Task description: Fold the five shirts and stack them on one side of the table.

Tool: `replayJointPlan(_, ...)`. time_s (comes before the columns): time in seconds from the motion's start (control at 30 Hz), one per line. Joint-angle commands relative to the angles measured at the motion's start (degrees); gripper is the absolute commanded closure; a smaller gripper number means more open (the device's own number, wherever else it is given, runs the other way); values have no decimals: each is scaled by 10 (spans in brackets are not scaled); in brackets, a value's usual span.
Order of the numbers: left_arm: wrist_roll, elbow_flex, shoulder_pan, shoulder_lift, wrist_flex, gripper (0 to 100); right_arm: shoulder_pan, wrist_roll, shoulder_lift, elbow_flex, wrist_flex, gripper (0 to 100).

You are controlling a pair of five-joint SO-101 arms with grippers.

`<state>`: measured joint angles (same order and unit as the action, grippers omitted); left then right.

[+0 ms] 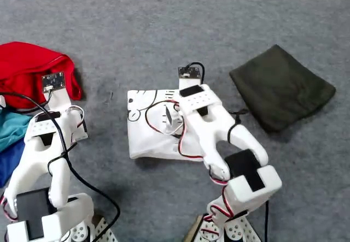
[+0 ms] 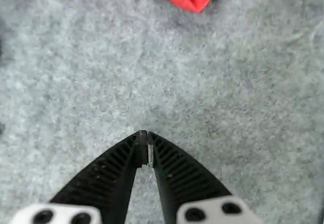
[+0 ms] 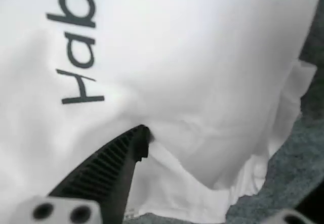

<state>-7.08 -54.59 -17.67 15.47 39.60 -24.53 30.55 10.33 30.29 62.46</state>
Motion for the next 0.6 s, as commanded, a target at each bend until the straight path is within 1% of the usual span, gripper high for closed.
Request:
replayJointPlan(0.0,-1,2,-6,18,-6,981,-1,8,30,2,-11,594)
replayJointPlan(0.13,-1,2,-6,18,-6,981,0,1,31,1,-11,793)
replayJointPlan(0.17,-1,2,-6,18,-6,981,0,-11,31,1,-11,836)
replayJointPlan(0.3,-1,2,-6,18,-6,981,0,-33,31,2,-11,966)
replayJointPlan(0.33,-1,2,-6,18,-6,981,1,-33,31,3,-11,988)
replayJointPlan(0.4,-1,2,-6,18,-6,981,13,-33,31,2,-10,992)
replayJointPlan(0.57,-1,2,-6,18,-6,981,81,-33,30,-10,3,994)
